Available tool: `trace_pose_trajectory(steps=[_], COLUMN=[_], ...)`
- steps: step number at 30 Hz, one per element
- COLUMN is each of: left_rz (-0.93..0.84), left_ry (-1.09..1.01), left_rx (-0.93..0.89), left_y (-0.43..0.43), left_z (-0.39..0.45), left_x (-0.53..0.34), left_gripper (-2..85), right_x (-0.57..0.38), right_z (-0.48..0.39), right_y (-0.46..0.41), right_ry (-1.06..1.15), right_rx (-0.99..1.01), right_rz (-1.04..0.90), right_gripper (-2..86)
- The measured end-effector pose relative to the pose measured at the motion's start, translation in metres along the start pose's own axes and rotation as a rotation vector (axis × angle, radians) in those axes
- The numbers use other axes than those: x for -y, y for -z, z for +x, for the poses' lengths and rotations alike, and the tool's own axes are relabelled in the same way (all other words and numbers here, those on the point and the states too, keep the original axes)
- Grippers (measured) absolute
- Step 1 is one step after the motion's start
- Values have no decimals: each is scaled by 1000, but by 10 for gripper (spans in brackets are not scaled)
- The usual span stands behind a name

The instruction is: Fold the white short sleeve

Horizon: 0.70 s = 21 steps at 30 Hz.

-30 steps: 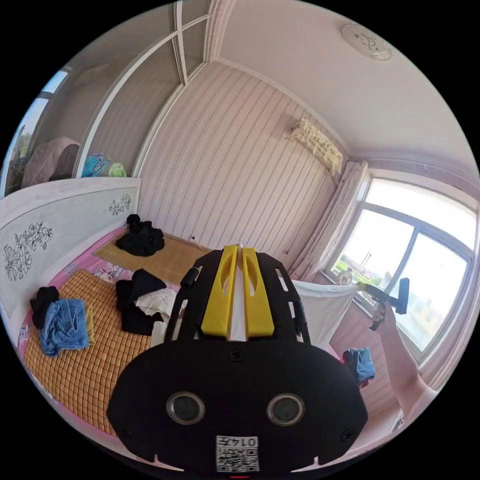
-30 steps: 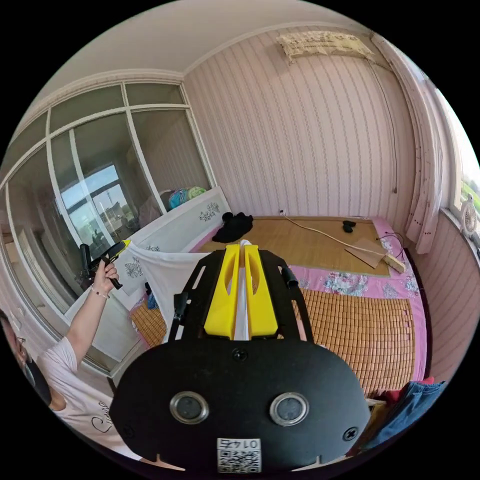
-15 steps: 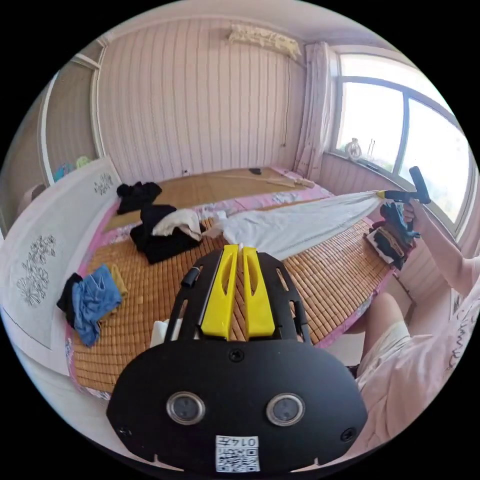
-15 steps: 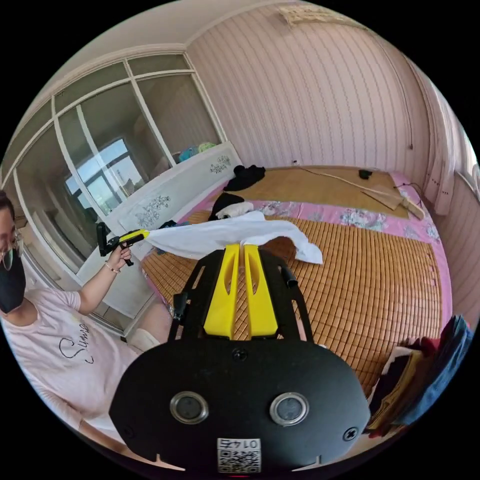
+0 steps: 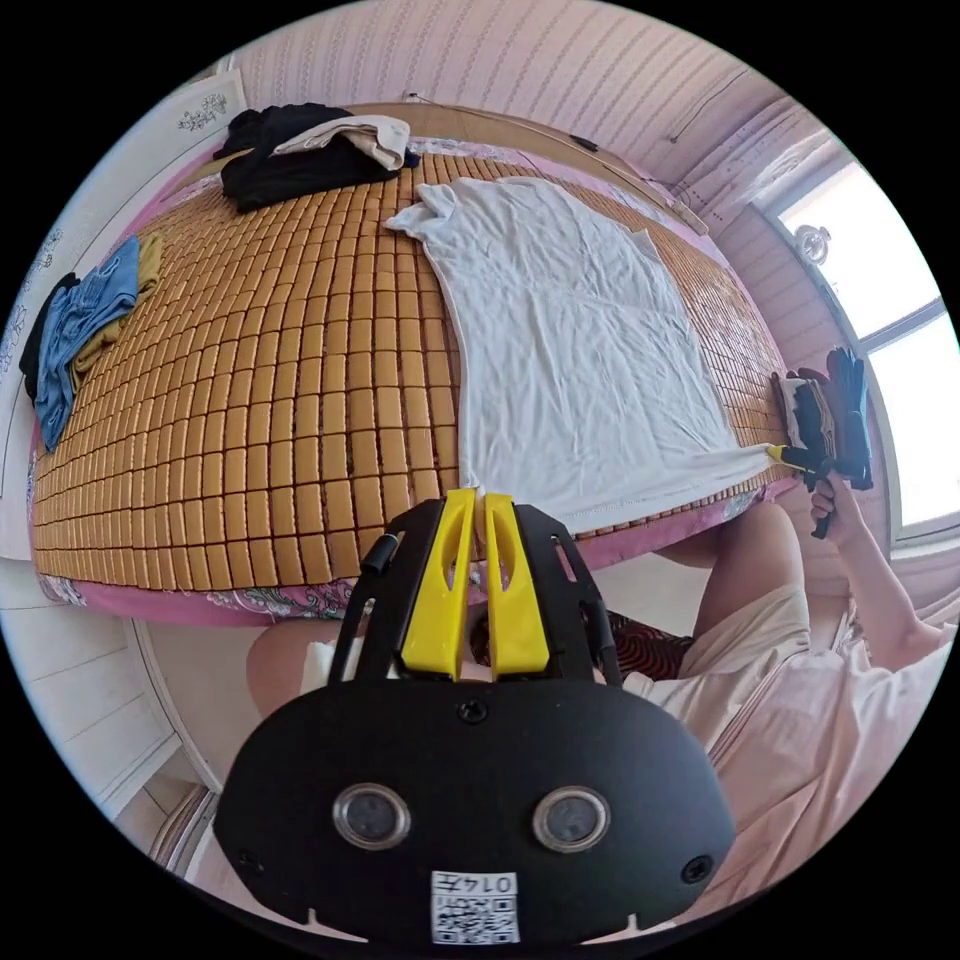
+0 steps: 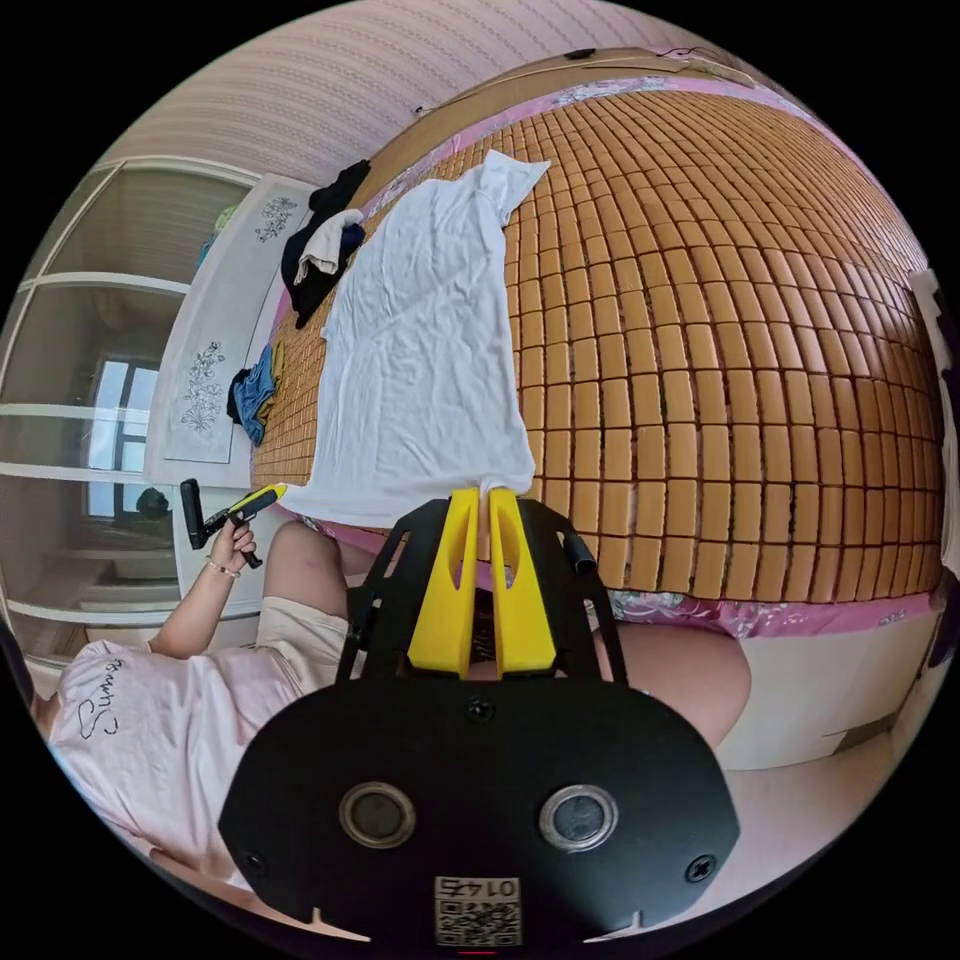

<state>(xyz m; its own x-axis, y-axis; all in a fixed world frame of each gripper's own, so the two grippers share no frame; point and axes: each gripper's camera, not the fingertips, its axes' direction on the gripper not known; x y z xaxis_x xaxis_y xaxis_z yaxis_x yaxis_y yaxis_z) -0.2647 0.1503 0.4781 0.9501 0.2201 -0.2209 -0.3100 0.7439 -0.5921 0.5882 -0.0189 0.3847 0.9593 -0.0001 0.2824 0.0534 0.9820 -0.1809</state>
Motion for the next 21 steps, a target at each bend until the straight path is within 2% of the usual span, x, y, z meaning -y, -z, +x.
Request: trace_pose_trajectory(steps=[10, 13, 21], left_rz=[-86, -92, 25], left_ry=[-61, -43, 48], left_rx=[-52, -128, -63], left_y=[-22, -26, -6], left_z=[-24, -43, -95], left_x=[-38, -46, -63], left_gripper=[3, 23, 44], right_x=[23, 30, 62], right_z=[-50, -70, -104], right_y=[-20, -19, -4], right_ry=[67, 97, 83], right_rx=[-80, -99, -128], right_rz=[-204, -176, -163], right_gripper=[18, 38, 82])
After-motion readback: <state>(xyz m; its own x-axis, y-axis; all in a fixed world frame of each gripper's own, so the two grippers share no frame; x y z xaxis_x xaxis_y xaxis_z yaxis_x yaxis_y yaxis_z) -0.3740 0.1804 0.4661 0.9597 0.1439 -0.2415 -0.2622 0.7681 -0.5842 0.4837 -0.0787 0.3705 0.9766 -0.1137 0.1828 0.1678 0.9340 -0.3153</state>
